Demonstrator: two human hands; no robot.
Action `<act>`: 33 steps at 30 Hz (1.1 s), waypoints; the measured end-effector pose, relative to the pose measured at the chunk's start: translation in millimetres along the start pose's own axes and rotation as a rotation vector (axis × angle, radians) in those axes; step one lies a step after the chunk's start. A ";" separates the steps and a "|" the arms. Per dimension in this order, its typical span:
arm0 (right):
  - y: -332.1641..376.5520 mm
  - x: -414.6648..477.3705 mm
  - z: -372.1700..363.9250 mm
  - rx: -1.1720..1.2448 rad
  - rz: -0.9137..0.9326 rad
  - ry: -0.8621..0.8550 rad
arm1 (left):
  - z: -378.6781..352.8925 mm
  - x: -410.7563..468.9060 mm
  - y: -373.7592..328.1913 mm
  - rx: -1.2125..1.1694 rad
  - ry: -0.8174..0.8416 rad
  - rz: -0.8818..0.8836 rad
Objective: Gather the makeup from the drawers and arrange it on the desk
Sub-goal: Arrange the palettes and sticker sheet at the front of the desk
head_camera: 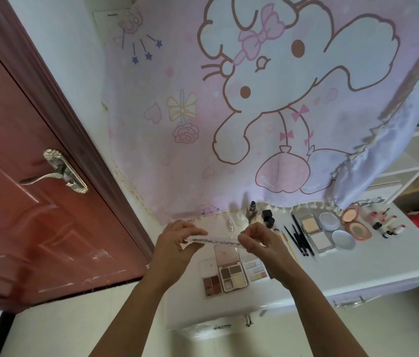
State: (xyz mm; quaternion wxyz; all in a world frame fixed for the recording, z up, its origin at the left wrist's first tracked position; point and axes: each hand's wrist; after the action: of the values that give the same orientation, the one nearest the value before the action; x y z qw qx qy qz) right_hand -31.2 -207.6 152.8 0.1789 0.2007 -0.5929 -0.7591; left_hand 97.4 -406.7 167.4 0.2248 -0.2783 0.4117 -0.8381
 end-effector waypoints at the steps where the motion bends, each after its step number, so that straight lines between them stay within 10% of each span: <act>1: 0.1 1.0 2.2 -0.027 -0.028 0.041 | 0.6 0.4 -0.6 0.011 0.004 -0.016; 7: 7.6 1.9 6.4 0.116 -0.135 0.174 | -1.4 -5.2 -18.4 -0.047 -0.082 0.014; 14: 11.9 -11.5 -16.7 0.356 -0.139 0.108 | -13.5 -12.9 -37.6 -0.876 -0.032 0.768; 33: 26.7 -18.2 -33.6 -0.017 0.051 0.272 | -21.5 -4.7 -27.0 -0.861 0.000 0.612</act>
State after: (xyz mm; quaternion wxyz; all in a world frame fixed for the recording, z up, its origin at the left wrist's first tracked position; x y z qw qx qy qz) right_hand 2.7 -232.4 173.1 0.2784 0.2852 -0.5616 -0.7251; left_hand 82.9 -376.5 177.2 0.3245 -0.2129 0.7811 -0.4891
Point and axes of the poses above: each hand's wrist, its own x-axis towards the middle knuckle, its own z-axis out of the back of the hand, y = z × x, and after that the axes turned 12 degrees about -y, right-handed
